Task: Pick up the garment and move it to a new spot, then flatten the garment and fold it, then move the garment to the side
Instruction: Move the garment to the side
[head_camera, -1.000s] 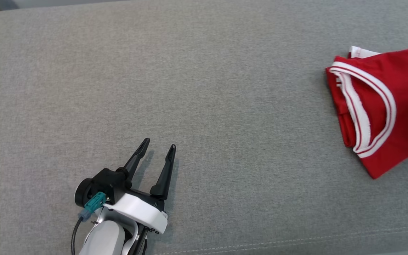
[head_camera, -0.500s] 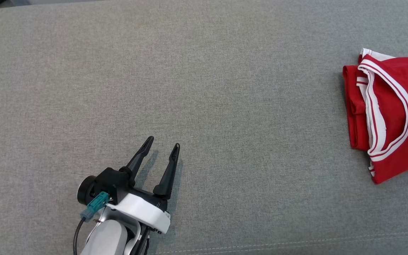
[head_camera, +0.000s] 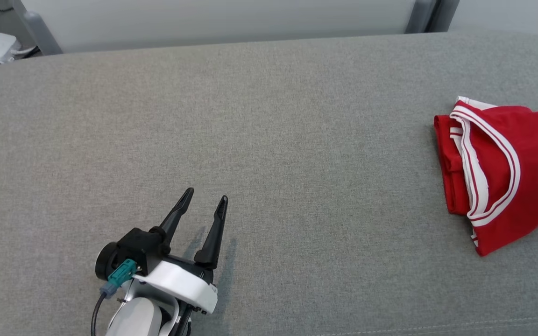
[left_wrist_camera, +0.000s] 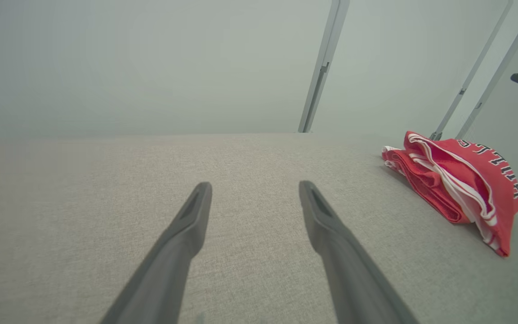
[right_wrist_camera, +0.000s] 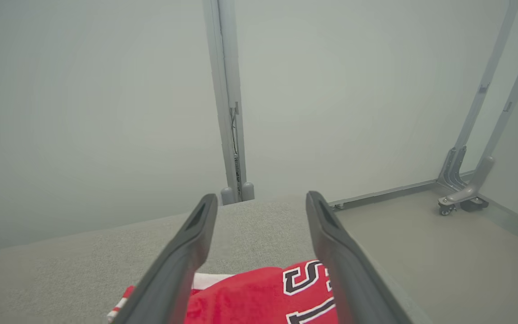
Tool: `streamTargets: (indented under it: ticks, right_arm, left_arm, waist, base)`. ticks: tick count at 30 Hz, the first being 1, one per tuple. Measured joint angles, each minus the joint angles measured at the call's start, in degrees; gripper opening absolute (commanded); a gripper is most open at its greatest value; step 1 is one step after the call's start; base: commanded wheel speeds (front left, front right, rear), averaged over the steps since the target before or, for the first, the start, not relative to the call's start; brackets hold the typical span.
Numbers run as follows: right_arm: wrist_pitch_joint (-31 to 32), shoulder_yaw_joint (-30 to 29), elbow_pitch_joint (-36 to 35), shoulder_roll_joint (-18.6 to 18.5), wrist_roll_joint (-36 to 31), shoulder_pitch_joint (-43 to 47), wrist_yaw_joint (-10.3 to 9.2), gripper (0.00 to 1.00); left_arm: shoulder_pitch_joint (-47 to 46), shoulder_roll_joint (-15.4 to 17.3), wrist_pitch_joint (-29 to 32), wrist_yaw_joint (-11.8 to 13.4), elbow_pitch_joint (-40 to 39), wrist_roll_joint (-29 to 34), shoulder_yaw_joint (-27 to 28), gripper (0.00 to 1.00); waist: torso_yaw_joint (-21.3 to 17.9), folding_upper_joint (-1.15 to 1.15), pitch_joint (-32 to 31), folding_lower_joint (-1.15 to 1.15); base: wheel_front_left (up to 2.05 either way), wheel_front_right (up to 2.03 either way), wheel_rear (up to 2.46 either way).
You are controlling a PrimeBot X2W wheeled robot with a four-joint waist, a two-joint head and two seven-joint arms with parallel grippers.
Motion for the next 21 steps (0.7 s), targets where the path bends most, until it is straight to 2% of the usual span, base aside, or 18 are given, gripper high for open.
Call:
streamTargets:
  ticks: [5, 14, 21]
  right_arm:
    - [0.0, -0.2, -6.9, 3.5, -2.2, 5.9, 0.00, 1.00]
    - [0.0, 4.5, -18.0, 7.3, -2.5, 17.4, 0.00, 1.00]
    - [0.0, 6.2, -27.0, 9.3, -2.0, 26.6, 0.00, 1.00]
  left_arm:
    - [3.0, 0.0, 0.0, 0.0, 0.5, 0.1, 1.7, 1.00]
    - [6.6, -0.1, 0.0, 0.1, 0.9, 1.0, 6.1, 1.00]
    - [8.9, -0.1, 0.0, 2.2, 0.9, 1.7, 9.2, 1.00]
  waist:
    - [0.4, 0.00, -3.4, 0.00]
    - [2.1, 0.00, -8.4, 0.00]
    - [4.0, 0.00, -10.6, 0.00]
  base:
    - [0.00, 0.00, 0.00]
    - [0.00, 0.00, 0.00]
    - [0.00, 0.00, 0.00]
